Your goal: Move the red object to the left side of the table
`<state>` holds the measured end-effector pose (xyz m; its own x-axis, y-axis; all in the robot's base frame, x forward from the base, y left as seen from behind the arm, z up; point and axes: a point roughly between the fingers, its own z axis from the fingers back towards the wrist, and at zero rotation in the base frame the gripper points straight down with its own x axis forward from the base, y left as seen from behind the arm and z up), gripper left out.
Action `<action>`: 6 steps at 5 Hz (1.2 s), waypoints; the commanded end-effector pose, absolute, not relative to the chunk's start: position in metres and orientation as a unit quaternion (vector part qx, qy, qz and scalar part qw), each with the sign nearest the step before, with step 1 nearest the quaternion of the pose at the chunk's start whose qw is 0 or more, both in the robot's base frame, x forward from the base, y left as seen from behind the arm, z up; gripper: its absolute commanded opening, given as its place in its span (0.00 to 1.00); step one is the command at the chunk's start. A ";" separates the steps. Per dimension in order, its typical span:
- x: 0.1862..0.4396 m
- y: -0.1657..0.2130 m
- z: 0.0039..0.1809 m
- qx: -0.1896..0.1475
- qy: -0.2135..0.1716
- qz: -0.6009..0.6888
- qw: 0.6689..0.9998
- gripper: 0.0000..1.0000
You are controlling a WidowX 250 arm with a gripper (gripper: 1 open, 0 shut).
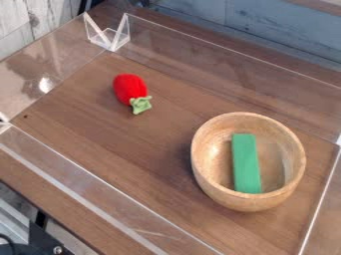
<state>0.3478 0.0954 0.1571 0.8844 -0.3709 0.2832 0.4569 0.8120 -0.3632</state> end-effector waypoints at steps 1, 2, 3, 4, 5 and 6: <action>0.349 0.085 0.164 -0.201 -0.117 -0.218 0.948 1.00; 0.354 0.083 0.158 -0.204 -0.111 -0.225 0.946 1.00; 0.360 0.081 0.152 -0.207 -0.104 -0.234 0.944 1.00; 0.359 0.075 0.146 -0.211 -0.099 -0.242 0.942 1.00; 0.357 0.070 0.138 -0.215 -0.094 -0.246 0.940 1.00; 0.361 0.064 0.132 -0.214 -0.099 -0.211 0.949 1.00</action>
